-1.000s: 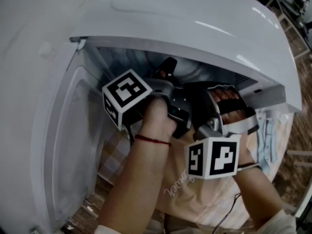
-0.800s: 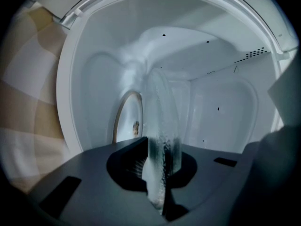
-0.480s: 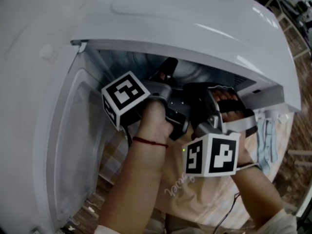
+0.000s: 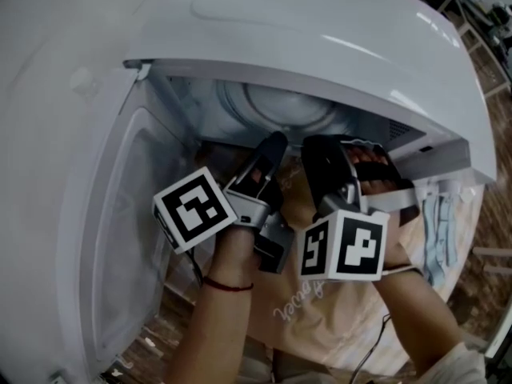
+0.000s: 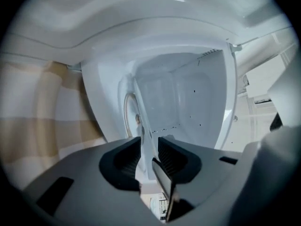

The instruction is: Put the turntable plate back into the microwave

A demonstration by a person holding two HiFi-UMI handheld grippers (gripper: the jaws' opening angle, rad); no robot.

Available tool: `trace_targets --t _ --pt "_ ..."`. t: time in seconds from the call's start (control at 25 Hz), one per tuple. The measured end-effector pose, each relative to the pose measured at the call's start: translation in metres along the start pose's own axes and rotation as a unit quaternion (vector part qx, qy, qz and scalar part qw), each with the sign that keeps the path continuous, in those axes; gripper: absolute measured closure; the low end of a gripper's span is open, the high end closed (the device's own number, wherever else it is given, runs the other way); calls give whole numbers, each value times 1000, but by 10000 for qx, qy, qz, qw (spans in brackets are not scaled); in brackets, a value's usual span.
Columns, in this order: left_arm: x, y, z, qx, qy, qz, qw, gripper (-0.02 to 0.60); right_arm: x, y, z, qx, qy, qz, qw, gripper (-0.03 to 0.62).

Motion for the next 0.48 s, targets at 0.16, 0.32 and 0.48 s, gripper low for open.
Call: trace_targets --t 0.16,0.32,0.48 --pt "1 -11 -7 -73 97 -111 9999 480 1 4 3 -23 59 -23 10000 543" --pt "-2 -14 -10 -203 193 -105 9996 479 1 9 -5 -90 -36 13 10000 543" --pt "-11 -5 -20 -410 54 7 9991 479 5 10 -8 -100 -76 72 9999 543"
Point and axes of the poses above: the fingertips, and each gripper's own axes: y forward along the fingers, z to its right, x out of its underside, the point moved 1 cm from there along -y, backward along the fingers, and after that the axes turned 1 degree about z, right-handed, at the moved point
